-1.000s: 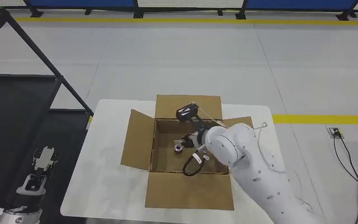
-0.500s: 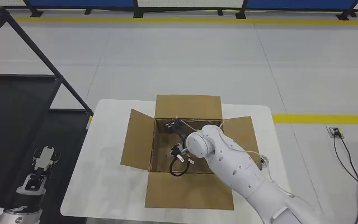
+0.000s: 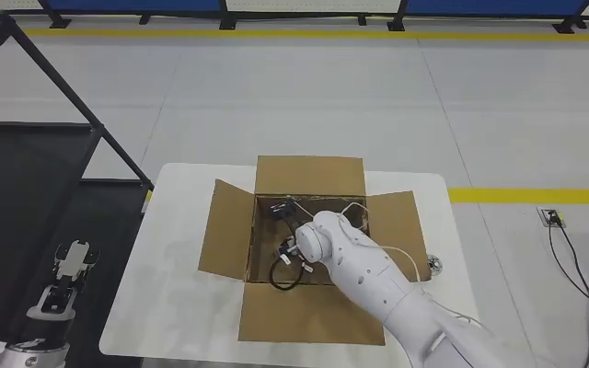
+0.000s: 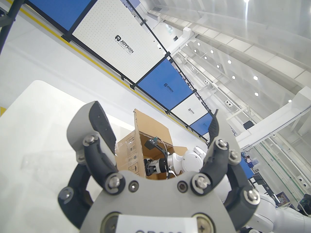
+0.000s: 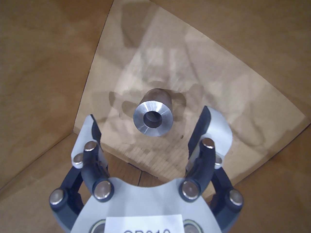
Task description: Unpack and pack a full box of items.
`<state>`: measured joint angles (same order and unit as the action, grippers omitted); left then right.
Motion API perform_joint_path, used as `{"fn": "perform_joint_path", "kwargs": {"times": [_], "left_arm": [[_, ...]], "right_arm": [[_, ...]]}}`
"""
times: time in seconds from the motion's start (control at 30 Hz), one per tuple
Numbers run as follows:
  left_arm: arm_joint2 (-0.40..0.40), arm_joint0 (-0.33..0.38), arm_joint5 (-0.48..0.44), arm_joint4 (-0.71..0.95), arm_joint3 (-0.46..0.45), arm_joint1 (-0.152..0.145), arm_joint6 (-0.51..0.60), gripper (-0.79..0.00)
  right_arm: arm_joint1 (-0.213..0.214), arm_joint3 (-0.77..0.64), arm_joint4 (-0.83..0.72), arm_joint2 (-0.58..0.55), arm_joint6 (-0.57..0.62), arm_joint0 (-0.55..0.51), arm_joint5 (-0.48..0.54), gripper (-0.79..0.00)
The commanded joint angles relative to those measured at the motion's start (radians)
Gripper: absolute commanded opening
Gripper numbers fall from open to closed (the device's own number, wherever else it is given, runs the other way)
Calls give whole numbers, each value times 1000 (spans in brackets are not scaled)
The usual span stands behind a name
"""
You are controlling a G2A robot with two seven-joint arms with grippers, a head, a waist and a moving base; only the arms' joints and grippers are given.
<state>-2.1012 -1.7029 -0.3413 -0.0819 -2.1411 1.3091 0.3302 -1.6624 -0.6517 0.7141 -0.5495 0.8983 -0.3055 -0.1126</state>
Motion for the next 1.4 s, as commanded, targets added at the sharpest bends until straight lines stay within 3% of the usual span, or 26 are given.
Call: {"fn": "perform_joint_path", "kwargs": {"times": [0.0, 0.3, 0.57, 0.67, 0.77, 0.93, 1.03, 1.17, 1.37], "left_arm": [[0, 0, 0, 0, 0, 0, 0, 0], [0, 0, 0, 0, 0, 0, 0, 0], [0, 0, 0, 0, 0, 0, 0, 0], [0, 0, 0, 0, 0, 0, 0, 0], [0, 0, 0, 0, 0, 0, 0, 0], [0, 0, 0, 0, 0, 0, 0, 0], [0, 0, 0, 0, 0, 0, 0, 0], [0, 0, 0, 0, 0, 0, 0, 0], [0, 0, 0, 0, 0, 0, 0, 0]], "right_arm": [[-11, 28, -7, 0, -8, 8, 9, -785], [-39, 109, -34, -23, -39, 48, 48, -785], [9, 62, -48, -112, 12, 90, 163, -785], [50, -70, -13, -158, 50, 59, 156, -785], [106, -290, 66, -227, 115, -20, 101, -785], [205, -809, 256, -393, 281, -268, 18, -785], [242, -1040, 324, -504, 332, -400, 11, -785], [263, -1199, 399, -598, 344, -492, -47, -785], [287, -1327, 584, -770, 403, -566, -204, -785]]}}
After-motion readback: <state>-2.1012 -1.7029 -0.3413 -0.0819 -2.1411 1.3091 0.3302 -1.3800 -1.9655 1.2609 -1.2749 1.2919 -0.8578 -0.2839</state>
